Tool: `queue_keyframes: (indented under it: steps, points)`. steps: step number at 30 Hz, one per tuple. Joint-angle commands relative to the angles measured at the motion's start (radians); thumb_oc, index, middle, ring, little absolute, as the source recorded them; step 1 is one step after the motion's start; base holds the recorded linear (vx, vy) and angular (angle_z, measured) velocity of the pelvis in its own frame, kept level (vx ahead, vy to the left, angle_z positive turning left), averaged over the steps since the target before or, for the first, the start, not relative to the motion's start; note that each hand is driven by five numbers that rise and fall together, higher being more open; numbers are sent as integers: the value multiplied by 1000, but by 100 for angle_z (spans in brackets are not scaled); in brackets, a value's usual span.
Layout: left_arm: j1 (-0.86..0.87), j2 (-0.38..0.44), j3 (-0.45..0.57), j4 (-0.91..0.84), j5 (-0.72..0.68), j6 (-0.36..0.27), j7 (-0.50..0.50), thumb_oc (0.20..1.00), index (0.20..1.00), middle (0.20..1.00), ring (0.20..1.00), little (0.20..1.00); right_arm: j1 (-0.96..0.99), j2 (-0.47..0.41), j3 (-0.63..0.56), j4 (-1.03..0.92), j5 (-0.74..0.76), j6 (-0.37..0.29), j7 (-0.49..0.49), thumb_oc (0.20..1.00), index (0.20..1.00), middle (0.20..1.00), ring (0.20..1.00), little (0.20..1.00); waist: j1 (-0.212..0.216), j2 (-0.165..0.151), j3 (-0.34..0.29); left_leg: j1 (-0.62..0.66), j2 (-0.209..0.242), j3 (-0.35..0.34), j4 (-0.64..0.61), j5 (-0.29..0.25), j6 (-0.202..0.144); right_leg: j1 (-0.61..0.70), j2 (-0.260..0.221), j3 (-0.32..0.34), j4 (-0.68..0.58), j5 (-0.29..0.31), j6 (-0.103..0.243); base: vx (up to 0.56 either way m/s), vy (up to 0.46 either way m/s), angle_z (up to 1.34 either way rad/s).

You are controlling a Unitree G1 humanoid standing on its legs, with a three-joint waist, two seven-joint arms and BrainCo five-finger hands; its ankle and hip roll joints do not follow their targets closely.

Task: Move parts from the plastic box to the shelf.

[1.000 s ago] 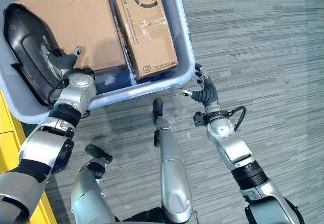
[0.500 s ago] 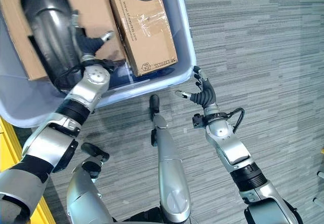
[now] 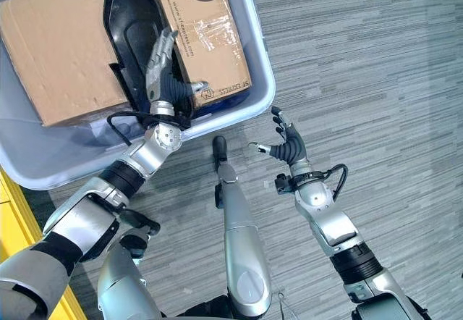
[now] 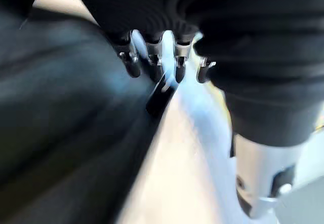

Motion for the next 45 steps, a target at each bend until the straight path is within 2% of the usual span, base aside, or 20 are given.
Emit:
queue_keyframes:
  steps: [1,4,6,9,11,13,14,17,18,21,22,23,25,27,31,33,35,38,45]
  points:
    - [5,22,103,-85,150,-162,253,1000,1000,1000,1000,1000,53,-18,-16,-7,-8,-99,-34,1000,1000,1000,1000,1000,8,1,-24,-140,6,-46,51,64,5,49,1,-81,153,-239,44,-13,-72,8]
    - [-35,58,172,-165,289,-201,404,1000,1000,1000,1000,1000,69,-8,-10,-8,-17,-105,-58,1000,1000,1000,1000,1000,22,7,-24,-134,4,-61,49,64,4,59,-10,-90,162,-247,43,-5,-79,13]
    - [-55,70,184,-187,327,-205,451,1000,1000,1000,1000,1000,72,-7,-4,-8,-16,-106,-64,1000,1000,1000,1000,1000,25,9,-24,-133,4,-65,48,63,4,61,-13,-91,164,-248,43,-7,-37,15]
    - [-89,87,219,-271,357,-187,533,1000,1000,1000,1000,1000,79,1,5,-19,-13,-86,-52,1000,1000,1000,1000,1000,35,16,-24,-130,-5,-79,38,69,1,67,-18,-95,164,-250,43,-7,-34,14]
    - [-92,86,232,-302,351,-170,548,1000,1000,1000,1000,1000,79,7,15,-29,-27,-68,-67,1000,1000,1000,1000,1000,40,19,-24,-127,-10,-85,28,73,0,73,-21,-100,160,-250,44,-8,-41,11]
    - [-87,80,244,-321,306,-156,530,1000,1000,1000,1000,1000,76,12,23,-27,-29,-61,-83,1000,1000,1000,1000,1000,46,21,-24,-127,-14,-93,22,77,-2,75,-22,-103,158,-250,45,-17,-51,7]
    - [-71,61,247,-297,192,-108,480,1000,1000,1000,1000,1000,68,20,28,-20,-21,-57,-101,1000,1000,1000,1000,1000,54,19,-24,-128,-16,-99,17,80,-4,79,-22,-107,154,-250,46,-30,-64,9]
    - [-64,50,242,-262,132,-78,451,1000,1000,1000,1000,1000,58,27,26,-16,-19,-52,-103,1000,1000,1000,1000,1000,55,15,-24,-127,-15,-100,13,81,-6,83,-22,-110,149,-250,47,-26,-56,8]
    - [-37,39,236,-221,32,-59,378,1000,1000,1000,1000,1000,52,34,23,-14,-12,-43,-103,1000,1000,1000,1000,1000,60,10,-24,-128,-16,-100,7,84,-7,85,-20,-115,143,-248,50,-20,-45,11]
    - [-33,38,236,-215,18,-60,368,1000,1000,1000,1000,1000,52,35,22,-15,-12,-41,-103,1000,1000,1000,1000,1000,61,9,-24,-127,-15,-100,6,85,-7,86,-20,-116,142,-247,50,-13,-33,2]
    - [44,-23,244,-133,-253,-59,268,1000,1000,1000,1000,1000,50,42,20,-12,-10,-29,-94,1000,1000,1000,1000,1000,64,-3,-24,-132,-7,-98,12,87,-10,87,-14,-120,138,-245,54,-27,-87,2]
    - [74,-52,256,-88,-235,-72,241,1000,1000,1000,1000,1000,42,52,21,-9,-15,-23,-87,1000,1000,1000,1000,1000,66,-10,-24,-133,0,-95,16,85,-10,86,-12,-120,138,-244,56,-33,-106,-1]
    - [102,-70,255,-66,-305,-38,182,1000,1000,1000,1000,1000,36,51,17,-14,-10,-11,-83,1000,1000,1000,1000,1000,67,-15,-24,-134,6,-95,20,99,-17,90,-7,-123,130,-242,57,-10,-41,-3]
    - [106,-78,248,-40,-289,-47,164,1000,1000,1000,1000,1000,30,46,17,-11,6,-10,-77,1000,1000,1000,1000,1000,64,-20,-24,-131,12,-89,21,100,-17,93,-5,-124,124,-236,59,-4,-9,-5]
    - [95,-80,240,31,-314,29,219,1000,1000,1000,1000,1000,16,40,17,1,10,-12,-62,1000,1000,1000,1000,1000,57,-30,-24,-129,20,-85,27,100,-21,96,-1,-120,121,-233,59,-1,0,-1]
    - [97,-82,248,66,-386,37,217,1000,1000,1000,1000,1000,6,40,23,3,0,-6,-61,1000,1000,1000,1000,1000,56,-36,-24,-129,23,-84,32,98,-22,96,-1,-120,119,-231,60,6,-12,-3]
    - [100,-83,257,90,-390,48,214,1000,1000,1000,1000,1000,0,41,30,7,1,0,-68,1000,1000,1000,1000,1000,56,-41,-24,-132,26,-85,36,92,-21,94,-2,-120,120,-230,62,0,0,0]
    - [97,-79,255,114,-377,68,189,1000,1000,1000,1000,1000,-9,41,36,13,18,0,-79,1000,1000,1000,1000,1000,57,-44,-24,-143,30,-89,45,88,-21,84,-5,-121,127,-229,61,0,-11,-1]
    - [57,-76,251,204,-495,155,99,1000,1000,1000,1000,1000,-55,40,46,31,22,27,-81,1000,1000,1000,1000,1000,48,-49,-24,-156,33,-89,57,79,-22,68,-9,-119,127,-221,64,0,0,0]
